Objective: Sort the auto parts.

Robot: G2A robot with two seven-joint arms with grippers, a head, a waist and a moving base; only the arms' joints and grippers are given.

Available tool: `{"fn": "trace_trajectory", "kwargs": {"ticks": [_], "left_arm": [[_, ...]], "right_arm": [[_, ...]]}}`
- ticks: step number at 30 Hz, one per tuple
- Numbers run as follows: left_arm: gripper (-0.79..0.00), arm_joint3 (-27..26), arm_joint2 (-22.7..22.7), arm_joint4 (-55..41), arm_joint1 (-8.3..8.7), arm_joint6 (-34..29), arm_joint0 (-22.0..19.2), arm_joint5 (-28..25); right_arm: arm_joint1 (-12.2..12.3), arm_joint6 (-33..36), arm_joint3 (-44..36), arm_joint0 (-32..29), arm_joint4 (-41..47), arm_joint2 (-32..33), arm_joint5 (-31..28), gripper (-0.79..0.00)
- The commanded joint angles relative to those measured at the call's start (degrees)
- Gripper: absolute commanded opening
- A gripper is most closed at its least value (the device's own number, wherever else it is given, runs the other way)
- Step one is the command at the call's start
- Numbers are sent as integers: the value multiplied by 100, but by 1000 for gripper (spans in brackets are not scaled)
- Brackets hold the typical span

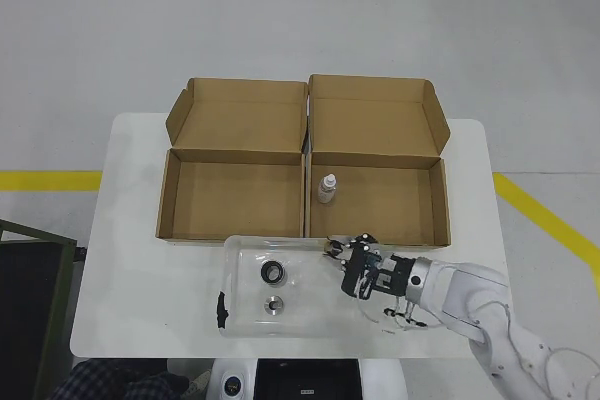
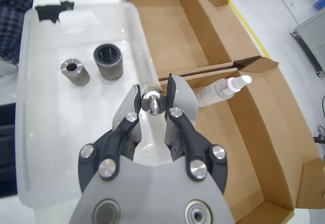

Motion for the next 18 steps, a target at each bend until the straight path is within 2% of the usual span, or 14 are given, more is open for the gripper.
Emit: {"fn": "trace_trajectory", "kwargs": {"ticks": [1,10,18], "left_arm": [[0,0,0,0,0,0,0,0],[0,0,0,0,0,0,0,0],[0,0,0,0,0,0,0,0]], "right_arm": [[-1,-478,41,-91,76,109,164,-785],[-19,-1280,88,-125,98,335,628,-785],[-49,-1613,64,78,373,385,638,-785]]}}
